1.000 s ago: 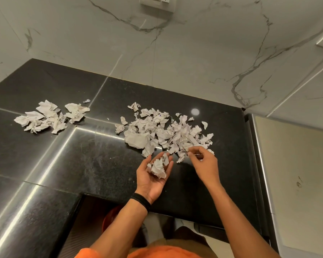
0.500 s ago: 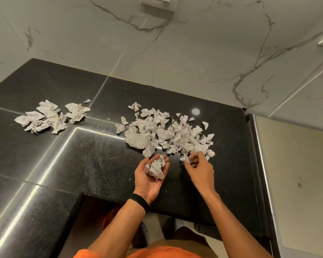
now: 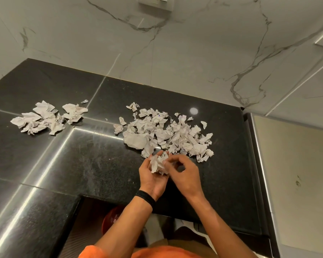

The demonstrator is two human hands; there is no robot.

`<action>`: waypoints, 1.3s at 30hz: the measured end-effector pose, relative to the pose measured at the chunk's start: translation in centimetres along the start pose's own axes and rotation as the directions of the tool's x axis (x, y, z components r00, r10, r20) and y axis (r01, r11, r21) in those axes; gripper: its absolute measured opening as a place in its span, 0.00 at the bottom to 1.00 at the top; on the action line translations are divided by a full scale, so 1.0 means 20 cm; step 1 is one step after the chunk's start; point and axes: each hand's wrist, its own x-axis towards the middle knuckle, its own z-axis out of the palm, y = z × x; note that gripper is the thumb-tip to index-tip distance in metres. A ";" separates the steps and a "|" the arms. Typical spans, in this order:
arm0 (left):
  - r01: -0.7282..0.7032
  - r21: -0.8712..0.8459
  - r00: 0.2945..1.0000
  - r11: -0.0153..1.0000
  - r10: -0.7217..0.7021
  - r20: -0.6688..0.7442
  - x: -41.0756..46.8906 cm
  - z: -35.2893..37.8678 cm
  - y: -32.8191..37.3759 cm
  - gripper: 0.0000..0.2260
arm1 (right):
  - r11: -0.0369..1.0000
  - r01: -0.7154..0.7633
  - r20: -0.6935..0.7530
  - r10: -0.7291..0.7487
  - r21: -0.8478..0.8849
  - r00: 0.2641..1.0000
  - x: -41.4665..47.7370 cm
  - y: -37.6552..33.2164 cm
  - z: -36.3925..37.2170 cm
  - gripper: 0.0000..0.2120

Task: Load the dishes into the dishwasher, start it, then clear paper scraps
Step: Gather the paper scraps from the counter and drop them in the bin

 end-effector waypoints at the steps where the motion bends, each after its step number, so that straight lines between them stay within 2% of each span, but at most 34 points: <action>1: 0.005 -0.023 1.000 1.000 -0.005 0.004 -0.01 -0.01 0.01 0.19 | 1.000 -0.018 -0.037 0.018 0.011 0.999 0.03 0.01 -0.01 0.03; 3: 0.006 -0.051 1.000 0.999 -0.006 0.011 -0.02 -0.02 0.03 0.19 | 0.995 -0.031 -0.075 0.024 -0.092 0.997 0.12 0.06 -0.04 0.03; 5: -0.006 -0.048 1.000 0.999 0.007 0.022 -0.04 -0.02 0.05 0.18 | 0.956 0.022 -0.023 -0.030 -0.292 0.999 0.22 0.12 -0.04 0.07; 9: -0.038 -0.010 0.999 0.999 0.038 0.026 -0.05 -0.05 0.08 0.19 | 0.729 0.258 0.209 -0.160 -0.634 0.965 0.35 0.22 0.02 0.12; 12: -0.051 -0.002 0.998 0.999 0.051 0.028 -0.07 -0.06 0.09 0.22 | 0.609 0.336 0.257 -0.217 -0.719 0.942 0.37 0.25 0.05 0.08; 14: -0.058 -0.008 0.998 0.998 0.059 0.022 -0.07 -0.07 0.09 0.22 | 0.627 0.347 0.237 -0.256 -0.697 0.937 0.36 0.25 0.06 0.06; 18: -0.060 -0.027 0.998 0.998 0.060 -0.004 -0.06 -0.10 0.10 0.21 | 0.843 0.236 0.041 -0.248 -0.484 0.968 0.31 0.20 0.04 0.05; 20: -0.060 -0.036 0.998 0.998 0.059 -0.012 -0.05 -0.11 0.10 0.20 | 0.916 0.214 -0.051 -0.245 -0.340 0.968 0.26 0.14 0.03 0.05; 23: -0.063 -0.018 0.998 0.998 0.063 -0.005 -0.05 -0.09 0.10 0.20 | 0.941 0.283 -0.100 -0.305 -0.184 0.947 0.15 0.03 0.03 0.05; 25: -0.068 0.014 0.998 0.998 0.068 0.009 -0.05 -0.07 0.10 0.18 | 0.949 0.291 -0.070 -0.300 -0.118 0.951 0.08 -0.01 0.06 0.06; 28: -0.081 0.025 0.997 0.996 0.081 0.013 -0.07 -0.06 0.11 0.16 | 0.977 0.214 0.014 -0.214 -0.016 0.977 0.04 0.01 0.13 0.08; 30: -0.084 -0.004 0.996 0.996 0.084 -0.003 -0.09 -0.07 0.13 0.16 | 0.970 0.241 0.079 -0.239 -0.019 0.968 0.03 0.02 0.17 0.09; 33: -0.101 -0.085 0.995 0.991 0.100 -0.018 -0.11 -0.10 0.18 0.15 | 0.925 0.374 0.168 -0.359 -0.067 0.918 0.03 0.02 0.20 0.09; 37: -0.123 -0.198 0.992 0.972 0.121 -0.022 -0.14 -0.15 0.26 0.15 | 0.814 0.564 0.344 -0.494 -0.142 0.799 0.01 -0.01 0.27 0.10; 39: -0.151 -0.223 0.989 0.963 0.148 -0.029 -0.15 -0.18 0.30 0.15 | 0.788 0.601 0.369 -0.525 -0.130 0.767 -0.01 -0.02 0.32 0.07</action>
